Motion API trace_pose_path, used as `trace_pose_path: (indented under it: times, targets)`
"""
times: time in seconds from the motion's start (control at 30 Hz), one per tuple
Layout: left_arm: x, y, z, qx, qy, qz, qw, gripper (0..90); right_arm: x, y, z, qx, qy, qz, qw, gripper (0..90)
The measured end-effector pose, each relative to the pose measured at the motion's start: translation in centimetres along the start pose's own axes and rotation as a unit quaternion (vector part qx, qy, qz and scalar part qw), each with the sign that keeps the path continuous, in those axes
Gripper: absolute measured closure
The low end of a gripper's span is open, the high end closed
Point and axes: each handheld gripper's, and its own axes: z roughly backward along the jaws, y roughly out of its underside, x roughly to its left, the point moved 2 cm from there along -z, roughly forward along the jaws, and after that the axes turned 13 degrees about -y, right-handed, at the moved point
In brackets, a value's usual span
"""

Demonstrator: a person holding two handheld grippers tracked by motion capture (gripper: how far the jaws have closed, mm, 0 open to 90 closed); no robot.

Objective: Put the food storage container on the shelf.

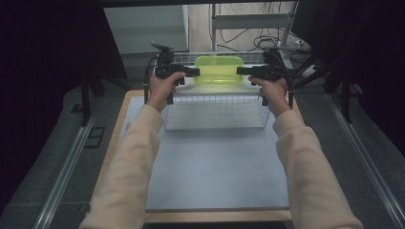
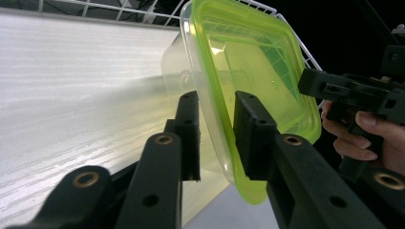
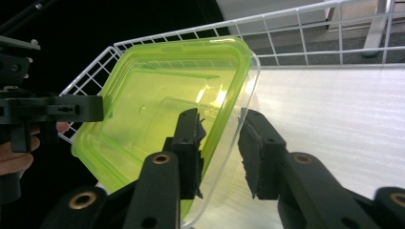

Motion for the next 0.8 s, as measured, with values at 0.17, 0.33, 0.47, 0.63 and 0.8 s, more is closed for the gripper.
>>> trace_pose_path:
  times: [0.17, 0.33, 0.47, 0.63, 0.8]
  targets:
    - [-0.1, 0.1, -0.3, 0.0, -0.008, -0.017, 0.9998, 49.2, -0.1, 0.2, -0.2, 0.006, 0.005, 0.006, 1.0, 56.5]
    - [-0.5, 0.1, 0.0, -0.026, -0.024, -0.035, 0.9988, 27.0, 0.6, 0.3, 0.3, -0.011, 0.023, 0.035, 0.9991, 42.0]
    - [-0.8, 0.2, 0.8, -0.038, -0.024, -0.046, 0.9979, 21.1, 1.4, 0.1, 1.2, -0.026, 0.023, 0.057, 0.9978, 36.8]
    - [-1.4, 1.0, 2.5, -0.046, -0.02, -0.064, 0.9967, 19.8, 2.2, 0.7, 2.5, -0.029, 0.008, 0.075, 0.9967, 33.9]
    - [-1.6, 2.3, 3.7, -0.053, -0.012, -0.069, 0.9961, 19.2, 2.2, 1.7, 3.5, -0.029, 0.002, 0.076, 0.9967, 33.0]
